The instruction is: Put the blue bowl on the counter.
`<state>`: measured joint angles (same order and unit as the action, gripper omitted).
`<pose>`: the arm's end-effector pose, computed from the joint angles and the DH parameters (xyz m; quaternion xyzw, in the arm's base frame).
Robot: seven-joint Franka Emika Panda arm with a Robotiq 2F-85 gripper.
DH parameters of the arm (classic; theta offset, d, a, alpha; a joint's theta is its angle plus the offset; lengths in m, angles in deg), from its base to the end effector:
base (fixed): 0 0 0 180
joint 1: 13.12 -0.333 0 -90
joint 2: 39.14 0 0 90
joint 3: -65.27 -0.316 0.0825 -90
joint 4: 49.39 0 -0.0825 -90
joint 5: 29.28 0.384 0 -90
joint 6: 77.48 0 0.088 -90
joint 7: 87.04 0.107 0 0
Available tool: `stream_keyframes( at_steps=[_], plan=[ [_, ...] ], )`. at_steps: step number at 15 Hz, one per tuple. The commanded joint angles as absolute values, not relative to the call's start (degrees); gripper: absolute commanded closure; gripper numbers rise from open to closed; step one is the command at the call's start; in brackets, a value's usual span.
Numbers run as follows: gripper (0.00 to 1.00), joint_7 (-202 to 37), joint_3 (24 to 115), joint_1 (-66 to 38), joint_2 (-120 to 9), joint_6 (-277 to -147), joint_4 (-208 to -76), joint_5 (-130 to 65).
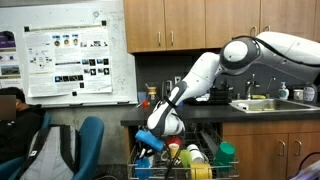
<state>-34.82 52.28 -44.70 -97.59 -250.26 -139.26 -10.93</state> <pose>0.5399 0.4592 0.0899 -0.9267 0.2830 -0.0359 0.2447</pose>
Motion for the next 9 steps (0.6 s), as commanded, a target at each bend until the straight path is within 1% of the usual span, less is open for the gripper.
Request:
stream_keyframes(
  at_steps=[1, 8, 9],
  plan=[
    [0.95, -34.5, 53.1, -45.7, -90.1, -253.0, -147.8, -9.3],
    [0.95, -34.7, 54.4, -46.4, -79.2, -250.6, -155.9, -10.1],
    [0.56, -34.8, 54.1, -46.1, -78.8, -249.9, -156.2, -10.1]
  ],
)
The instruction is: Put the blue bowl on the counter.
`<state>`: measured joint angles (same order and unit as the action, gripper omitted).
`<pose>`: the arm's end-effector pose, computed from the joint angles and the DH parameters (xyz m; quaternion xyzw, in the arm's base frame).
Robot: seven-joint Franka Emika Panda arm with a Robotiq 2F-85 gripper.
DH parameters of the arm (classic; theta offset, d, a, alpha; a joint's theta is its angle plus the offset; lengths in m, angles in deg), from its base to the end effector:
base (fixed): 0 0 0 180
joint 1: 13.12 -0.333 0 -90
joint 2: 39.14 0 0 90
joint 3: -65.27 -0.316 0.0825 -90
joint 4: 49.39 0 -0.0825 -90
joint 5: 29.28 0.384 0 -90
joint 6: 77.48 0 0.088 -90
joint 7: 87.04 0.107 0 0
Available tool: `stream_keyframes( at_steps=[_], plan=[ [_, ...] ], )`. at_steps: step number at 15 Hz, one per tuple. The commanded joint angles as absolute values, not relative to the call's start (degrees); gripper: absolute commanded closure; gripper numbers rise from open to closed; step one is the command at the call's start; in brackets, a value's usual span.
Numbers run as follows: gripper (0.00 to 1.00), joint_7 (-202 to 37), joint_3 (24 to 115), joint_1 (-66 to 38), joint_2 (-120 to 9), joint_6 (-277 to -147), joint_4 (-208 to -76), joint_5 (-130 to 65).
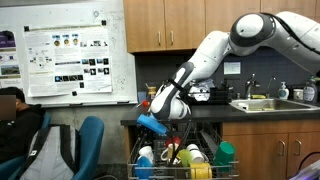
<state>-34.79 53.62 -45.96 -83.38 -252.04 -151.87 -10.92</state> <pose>0.5168 0.4502 0.1756 -0.9304 0.2574 -0.0703 0.2514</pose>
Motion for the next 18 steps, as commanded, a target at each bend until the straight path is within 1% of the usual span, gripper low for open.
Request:
stream_keyframes(
  at_steps=[1, 3, 6, 9, 11, 18],
  plan=[
    [0.55, -35.1, 53.6, -45.5, -79.0, -249.1, -155.9, -10.1],
    [0.45, -35.7, 52.8, -44.6, -79.8, -247.8, -155.1, -10.3],
    [0.26, -36.9, 52.0, -43.3, -82.2, -246.0, -152.5, -10.6],
    [0.04, -38.1, 51.7, -42.3, -83.9, -244.5, -151.0, -10.7],
    [0.0, -39.0, 51.3, -41.6, -85.4, -244.1, -149.7, -10.5],
    [0.0, -40.9, 51.8, -41.7, -90.0, -240.8, -143.2, -11.3]
  ],
)
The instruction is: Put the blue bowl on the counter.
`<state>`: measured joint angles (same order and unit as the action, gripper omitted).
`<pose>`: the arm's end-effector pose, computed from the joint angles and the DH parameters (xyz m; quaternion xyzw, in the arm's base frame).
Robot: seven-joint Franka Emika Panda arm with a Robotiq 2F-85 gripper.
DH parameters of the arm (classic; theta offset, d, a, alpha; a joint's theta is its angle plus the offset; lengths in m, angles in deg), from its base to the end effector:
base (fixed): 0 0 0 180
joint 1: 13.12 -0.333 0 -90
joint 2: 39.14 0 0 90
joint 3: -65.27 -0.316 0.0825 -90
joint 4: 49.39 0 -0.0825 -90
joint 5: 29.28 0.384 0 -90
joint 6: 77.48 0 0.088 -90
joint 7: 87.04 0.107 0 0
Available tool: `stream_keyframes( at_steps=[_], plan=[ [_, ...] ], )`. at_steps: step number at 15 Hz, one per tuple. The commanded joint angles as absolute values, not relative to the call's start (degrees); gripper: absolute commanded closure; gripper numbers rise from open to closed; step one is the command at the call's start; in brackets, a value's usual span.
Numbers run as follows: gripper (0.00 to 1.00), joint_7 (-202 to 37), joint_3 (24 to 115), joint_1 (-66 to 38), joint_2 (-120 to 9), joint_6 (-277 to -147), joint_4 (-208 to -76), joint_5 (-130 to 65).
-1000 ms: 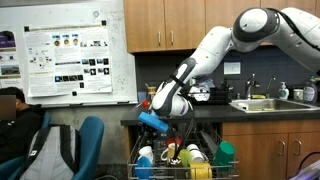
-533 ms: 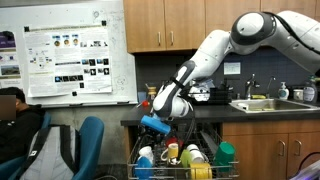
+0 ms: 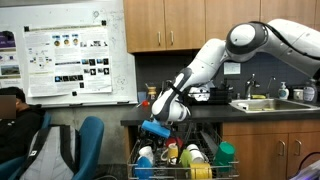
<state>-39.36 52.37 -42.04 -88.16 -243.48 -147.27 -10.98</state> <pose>0.5385 0.4312 0.1358 -0.9456 0.2444 -0.0166 0.2141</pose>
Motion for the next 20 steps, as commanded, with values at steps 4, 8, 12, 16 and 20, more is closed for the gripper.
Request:
stream_keyframes(
  at_steps=[4, 8, 12, 16, 20],
  plan=[
    [0.0, -42.3, 51.5, -41.8, -92.5, -237.4, -138.6, -11.3],
    [0.0, -43.3, 51.1, -41.6, -95.0, -234.7, -135.9, -10.9],
    [0.0, -44.5, 50.6, -41.5, -98.0, -234.8, -133.0, -10.6],
    [0.0, -45.6, 50.2, -41.4, -100.3, -234.7, -130.9, -10.3],
    [0.0, -46.1, 49.6, -41.2, -103.2, -235.0, -128.3, -10.1]
  ],
)
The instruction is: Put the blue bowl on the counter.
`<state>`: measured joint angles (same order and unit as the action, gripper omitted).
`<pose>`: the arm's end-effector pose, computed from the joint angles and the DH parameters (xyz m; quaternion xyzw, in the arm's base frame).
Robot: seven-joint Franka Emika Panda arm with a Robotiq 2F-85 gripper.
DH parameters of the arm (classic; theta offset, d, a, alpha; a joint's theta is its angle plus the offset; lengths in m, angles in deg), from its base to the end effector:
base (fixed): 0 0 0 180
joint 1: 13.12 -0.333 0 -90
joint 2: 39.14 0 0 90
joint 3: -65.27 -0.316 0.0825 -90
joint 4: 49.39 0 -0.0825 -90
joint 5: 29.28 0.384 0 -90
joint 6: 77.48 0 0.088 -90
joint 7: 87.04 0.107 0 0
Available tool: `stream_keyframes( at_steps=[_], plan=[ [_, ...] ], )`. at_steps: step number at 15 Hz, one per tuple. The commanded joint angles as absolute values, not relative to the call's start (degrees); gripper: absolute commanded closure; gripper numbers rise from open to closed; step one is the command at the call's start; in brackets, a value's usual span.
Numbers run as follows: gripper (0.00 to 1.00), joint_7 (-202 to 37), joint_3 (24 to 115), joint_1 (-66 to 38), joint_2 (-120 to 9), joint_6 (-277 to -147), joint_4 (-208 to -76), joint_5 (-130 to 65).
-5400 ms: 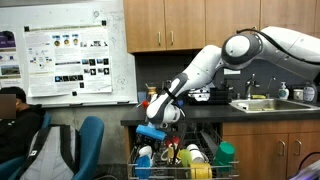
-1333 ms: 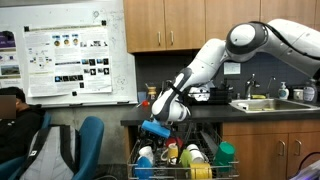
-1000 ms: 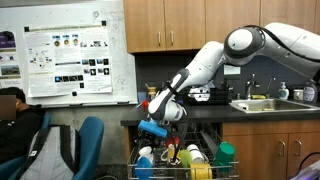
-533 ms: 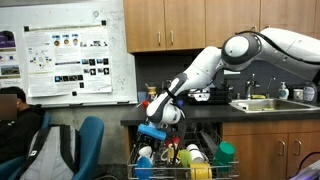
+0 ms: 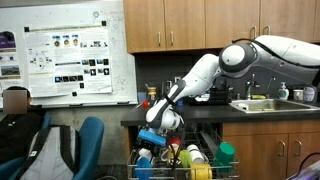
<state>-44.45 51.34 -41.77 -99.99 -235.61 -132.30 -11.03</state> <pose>0.5649 0.4532 0.0830 -0.9539 0.2101 0.0252 0.2126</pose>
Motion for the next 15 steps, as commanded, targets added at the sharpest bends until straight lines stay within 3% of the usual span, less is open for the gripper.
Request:
stream_keyframes(
  at_steps=[1, 2, 4, 12, 15],
  plan=[
    [0.0, -46.0, 49.5, -41.3, -103.9, -234.9, -127.5, -10.0],
    [0.25, -46.2, 49.4, -41.3, -104.2, -235.0, -127.2, -10.0],
    [0.3, -46.1, 49.3, -41.3, -104.3, -235.1, -127.0, -9.9],
    [0.92, -45.5, 48.7, -41.4, -103.5, -236.7, -128.1, -9.2],
    [1.0, -45.3, 48.5, -41.2, -103.2, -237.6, -130.3, -8.7]
  ],
)
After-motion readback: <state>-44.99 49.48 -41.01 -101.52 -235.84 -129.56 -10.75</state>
